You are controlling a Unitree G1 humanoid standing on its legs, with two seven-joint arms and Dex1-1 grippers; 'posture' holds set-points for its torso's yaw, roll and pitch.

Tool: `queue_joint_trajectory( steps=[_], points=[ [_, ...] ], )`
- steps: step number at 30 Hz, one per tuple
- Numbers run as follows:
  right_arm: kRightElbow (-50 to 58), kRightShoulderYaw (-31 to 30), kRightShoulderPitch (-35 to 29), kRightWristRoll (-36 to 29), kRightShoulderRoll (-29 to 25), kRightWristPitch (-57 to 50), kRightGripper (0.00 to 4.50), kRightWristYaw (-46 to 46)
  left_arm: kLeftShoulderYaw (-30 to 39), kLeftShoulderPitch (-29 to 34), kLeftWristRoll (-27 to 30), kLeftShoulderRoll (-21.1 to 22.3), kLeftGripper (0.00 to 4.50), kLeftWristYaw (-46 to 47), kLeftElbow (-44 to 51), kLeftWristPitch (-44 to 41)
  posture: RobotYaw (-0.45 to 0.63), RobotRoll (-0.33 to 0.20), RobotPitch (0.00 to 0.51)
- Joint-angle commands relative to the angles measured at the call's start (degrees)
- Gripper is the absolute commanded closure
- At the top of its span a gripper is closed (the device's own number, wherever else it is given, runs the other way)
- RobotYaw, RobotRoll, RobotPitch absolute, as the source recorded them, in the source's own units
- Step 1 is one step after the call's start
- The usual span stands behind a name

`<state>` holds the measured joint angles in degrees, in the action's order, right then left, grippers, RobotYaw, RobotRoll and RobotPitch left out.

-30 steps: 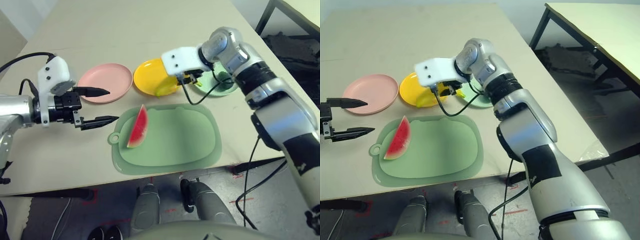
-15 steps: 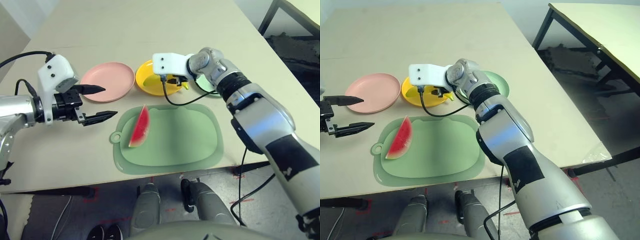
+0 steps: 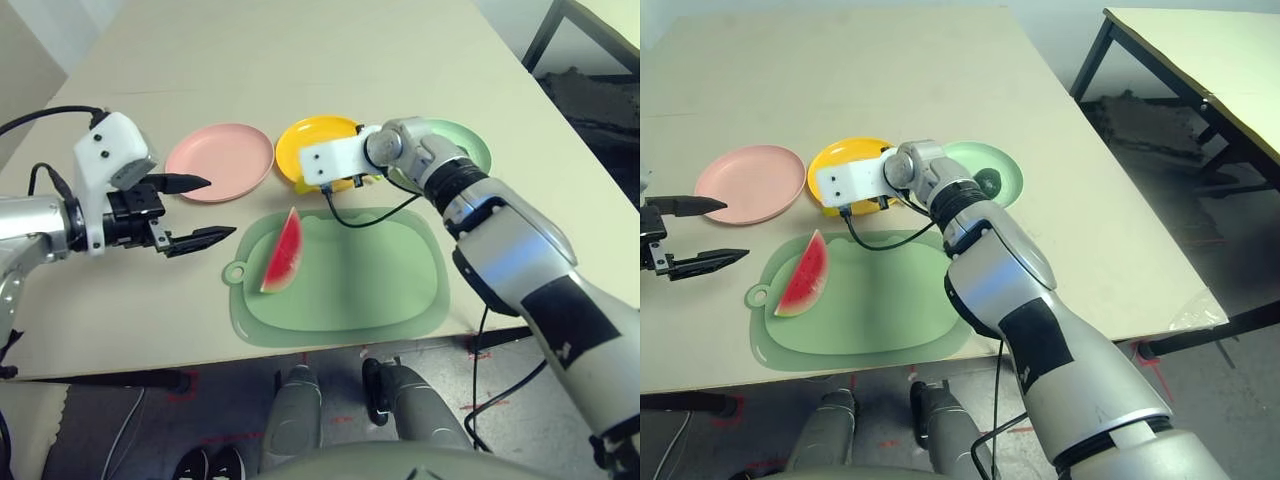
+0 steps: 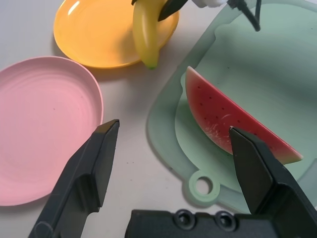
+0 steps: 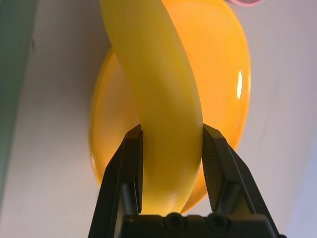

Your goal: Place the fruits into color-matched plates.

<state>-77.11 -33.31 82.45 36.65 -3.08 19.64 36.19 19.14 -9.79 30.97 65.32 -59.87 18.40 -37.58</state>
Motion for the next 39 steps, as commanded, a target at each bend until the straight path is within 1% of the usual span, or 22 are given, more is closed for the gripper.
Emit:
queue_joint_trajectory(
  steps=[1,4,12,16,21,23,25,27,29,30,31,33,34,35,39],
  points=[
    [-0.65,-1.08,-0.12,1.56,0.96,1.26,2.82,-1.23,0.59,0.59,0.31,0.34,0.00,-0.07,1.43,-0.64,0.13,0.000,0.202],
    [-0.75,-1.11,-0.22,2.09,1.28,1.77,2.82,-1.09,0.45,0.52,0.41,0.29,0.00,-0.01,1.44,-0.64,0.14,0.000,0.202],
    [-0.85,-0.21,-0.30,2.02,1.38,2.00,0.04,-0.20,0.70,1.36,0.38,0.13,0.00,0.12,1.52,-0.19,0.14,0.000,0.203],
    [-0.38,0.68,1.17,1.09,1.15,2.62,0.04,1.22,0.37,1.12,0.44,0.12,0.00,0.17,1.44,-0.01,0.13,0.000,0.201],
    [1.12,3.11,4.48,-1.70,-1.01,4.58,0.04,6.95,-0.62,-0.22,-0.22,0.88,0.00,-1.03,0.46,1.47,0.12,0.000,0.198],
    [2.52,5.00,5.53,-4.47,-3.59,5.85,0.04,12.65,-1.30,-0.97,-1.05,1.65,0.00,-2.34,-0.45,3.18,0.12,0.000,0.198],
    [4.78,7.76,5.46,-8.66,-7.45,6.07,0.04,21.88,-2.56,-1.91,-2.53,2.64,0.00,-4.21,-1.73,6.06,0.12,0.000,0.198],
    [7.72,10.66,3.88,-13.37,-10.67,3.39,0.04,31.53,-4.61,-2.81,-4.83,3.77,0.00,-6.47,-3.67,9.81,0.12,0.000,0.198],
    [12.53,12.88,1.04,-17.67,-13.73,-2.14,0.04,40.32,-6.92,-4.09,-6.80,4.74,0.00,-9.48,-5.96,13.82,0.11,0.000,0.196],
    [18.20,13.78,-2.06,-20.56,-15.89,-7.70,0.04,46.25,-8.56,-5.62,-7.85,5.08,0.00,-11.31,-7.46,16.18,0.11,0.000,0.195],
    [24.66,14.51,-5.32,-23.29,-17.77,-14.20,0.04,51.16,-10.09,-7.28,-8.80,5.21,0.00,-12.95,-8.91,18.22,0.11,0.000,0.193],
    [41.42,14.91,-13.00,-31.26,-21.85,-32.21,0.04,55.85,-13.54,-11.77,-10.81,4.72,0.00,-16.20,-11.78,22.33,0.10,0.000,0.191],
    [47.48,15.02,-15.51,-33.64,-23.13,-38.56,0.04,56.25,-14.61,-13.28,-11.45,4.43,0.00,-17.24,-12.84,23.64,0.10,0.000,0.191],
    [54.37,16.43,-19.33,-35.61,-24.17,-45.82,0.04,55.73,-16.26,-15.74,-12.22,3.58,0.00,-18.68,-14.04,25.57,0.10,0.000,0.187],
    [75.56,22.02,-33.52,-42.19,-26.28,-64.62,0.04,48.55,-21.60,-24.40,-14.06,-0.51,0.00,-23.75,-17.34,31.29,0.09,0.000,0.182]
  ],
)
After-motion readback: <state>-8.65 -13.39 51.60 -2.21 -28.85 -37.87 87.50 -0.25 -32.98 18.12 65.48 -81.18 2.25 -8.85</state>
